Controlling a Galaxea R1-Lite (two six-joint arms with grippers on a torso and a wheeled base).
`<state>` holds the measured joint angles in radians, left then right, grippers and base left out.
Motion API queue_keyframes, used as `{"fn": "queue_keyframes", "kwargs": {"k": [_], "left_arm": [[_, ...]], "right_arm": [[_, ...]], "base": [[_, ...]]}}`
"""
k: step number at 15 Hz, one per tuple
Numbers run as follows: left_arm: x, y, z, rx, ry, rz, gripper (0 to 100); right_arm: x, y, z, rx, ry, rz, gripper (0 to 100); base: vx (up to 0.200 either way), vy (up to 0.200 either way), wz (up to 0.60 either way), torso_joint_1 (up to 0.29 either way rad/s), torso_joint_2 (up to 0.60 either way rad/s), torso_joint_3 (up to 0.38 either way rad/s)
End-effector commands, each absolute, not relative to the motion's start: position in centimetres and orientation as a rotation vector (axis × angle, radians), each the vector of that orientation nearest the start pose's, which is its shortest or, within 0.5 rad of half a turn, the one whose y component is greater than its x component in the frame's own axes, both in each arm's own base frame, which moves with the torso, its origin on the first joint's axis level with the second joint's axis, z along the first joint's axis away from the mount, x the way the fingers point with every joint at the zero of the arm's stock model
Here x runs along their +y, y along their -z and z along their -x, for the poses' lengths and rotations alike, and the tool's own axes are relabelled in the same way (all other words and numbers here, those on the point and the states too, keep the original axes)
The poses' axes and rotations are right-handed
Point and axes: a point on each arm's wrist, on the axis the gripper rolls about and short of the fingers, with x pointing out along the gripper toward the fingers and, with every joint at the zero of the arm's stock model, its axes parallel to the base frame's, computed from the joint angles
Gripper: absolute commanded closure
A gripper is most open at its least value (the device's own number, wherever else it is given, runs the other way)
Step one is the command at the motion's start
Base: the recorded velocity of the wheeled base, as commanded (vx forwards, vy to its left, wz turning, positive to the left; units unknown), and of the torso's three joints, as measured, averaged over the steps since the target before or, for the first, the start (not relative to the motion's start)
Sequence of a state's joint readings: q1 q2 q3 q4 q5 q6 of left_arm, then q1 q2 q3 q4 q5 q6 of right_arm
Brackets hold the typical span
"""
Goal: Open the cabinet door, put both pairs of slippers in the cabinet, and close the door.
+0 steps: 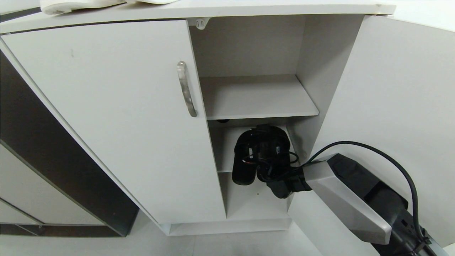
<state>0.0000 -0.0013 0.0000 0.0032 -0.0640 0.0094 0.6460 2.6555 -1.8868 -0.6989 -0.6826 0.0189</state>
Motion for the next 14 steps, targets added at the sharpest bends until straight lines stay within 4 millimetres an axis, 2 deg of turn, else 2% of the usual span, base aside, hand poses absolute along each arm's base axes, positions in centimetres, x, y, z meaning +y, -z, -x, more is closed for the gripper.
{"fn": "queue_keyframes", "kwargs": {"k": [1, 7, 10, 12, 14], "left_arm": [[-0.1, -7.5, 2.3, 0.003, 0.064, -0.009, 100], [-0.1, -7.5, 2.3, 0.003, 0.064, -0.009, 100], [-0.1, -7.5, 2.3, 0.003, 0.064, -0.009, 100], [-0.1, -7.5, 2.3, 0.003, 0.064, -0.008, 100], [-0.1, -7.5, 2.3, 0.003, 0.064, -0.008, 100]], "right_arm": [[31.4, -7.0, -43.9, 0.053, 0.036, 0.022, 0], [31.6, -6.0, -43.3, 0.065, 0.027, 0.031, 0], [31.8, -6.5, -42.8, 0.045, 0.017, 0.016, 0], [31.9, -7.6, -41.2, 0.037, -0.003, 0.01, 0], [31.6, -7.7, -39.8, 0.046, -0.016, 0.018, 0]], "base": [[0.0, 0.0, 0.0, 0.0, 0.0, 0.0], [0.0, 0.0, 0.0, 0.0, 0.0, 0.0], [0.0, 0.0, 0.0, 0.0, 0.0, 0.0], [0.0, 0.0, 0.0, 0.0, 0.0, 0.0], [0.0, 0.0, 0.0, 0.0, 0.0, 0.0]]}}
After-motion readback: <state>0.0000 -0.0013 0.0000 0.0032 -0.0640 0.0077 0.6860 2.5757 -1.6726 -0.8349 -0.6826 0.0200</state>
